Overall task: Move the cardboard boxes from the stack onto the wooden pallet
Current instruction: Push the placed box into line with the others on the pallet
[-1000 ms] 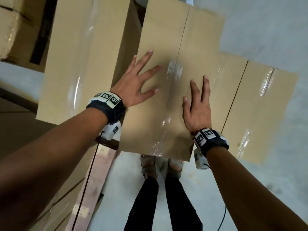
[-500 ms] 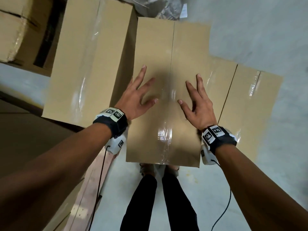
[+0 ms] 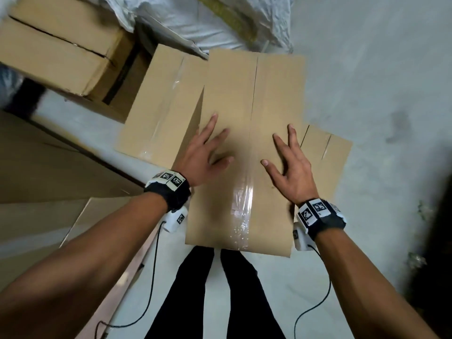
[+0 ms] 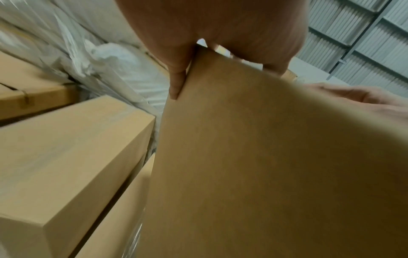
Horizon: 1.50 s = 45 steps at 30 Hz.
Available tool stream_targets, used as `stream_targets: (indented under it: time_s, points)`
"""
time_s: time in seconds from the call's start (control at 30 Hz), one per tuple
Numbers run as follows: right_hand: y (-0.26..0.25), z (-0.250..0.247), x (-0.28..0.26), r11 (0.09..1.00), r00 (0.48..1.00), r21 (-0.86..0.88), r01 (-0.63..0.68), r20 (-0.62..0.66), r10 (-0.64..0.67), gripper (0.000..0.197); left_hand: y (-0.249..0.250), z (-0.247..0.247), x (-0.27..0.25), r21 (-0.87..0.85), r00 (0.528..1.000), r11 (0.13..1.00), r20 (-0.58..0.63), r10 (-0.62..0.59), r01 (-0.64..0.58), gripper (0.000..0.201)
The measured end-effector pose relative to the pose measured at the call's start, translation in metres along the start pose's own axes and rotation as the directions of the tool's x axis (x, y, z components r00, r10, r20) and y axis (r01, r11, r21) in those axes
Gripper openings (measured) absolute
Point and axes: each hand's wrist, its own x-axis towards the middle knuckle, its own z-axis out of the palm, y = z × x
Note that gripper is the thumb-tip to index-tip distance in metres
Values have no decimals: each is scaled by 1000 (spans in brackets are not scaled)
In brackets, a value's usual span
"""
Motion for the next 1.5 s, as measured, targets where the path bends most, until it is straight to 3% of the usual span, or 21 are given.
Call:
stream_targets:
  time_s: [0.17, 0.33, 0.63, 1.07, 1.4, 1.5]
  points:
    - [-76, -61, -23, 995, 993, 0, 99, 61, -99, 67, 70, -74, -63, 33, 997, 998, -46, -60, 62, 77]
    - [-150, -97, -35, 980, 974, 4, 198, 109, -197, 69, 115, -130, -127, 40, 974, 988, -182, -137, 147, 76]
    - [-289, -104, -49, 888, 884, 17, 460, 90, -459, 67, 149, -217, -250, 60, 864, 977, -479, -153, 207, 75]
    - [-519, -12, -168, 707, 680, 117, 697, 206, -704, 69, 139, -312, -533, 37, 614, 929, -760, -212, 367, 72]
    - [-677, 107, -247, 575, 485, 283, 768, 330, -810, 62, 98, -363, -727, -43, 392, 826, -866, -311, 562, 72]
    - [-723, 146, -254, 509, 403, 343, 789, 336, -851, 62, 79, -384, -768, -85, 328, 786, -877, -351, 613, 72]
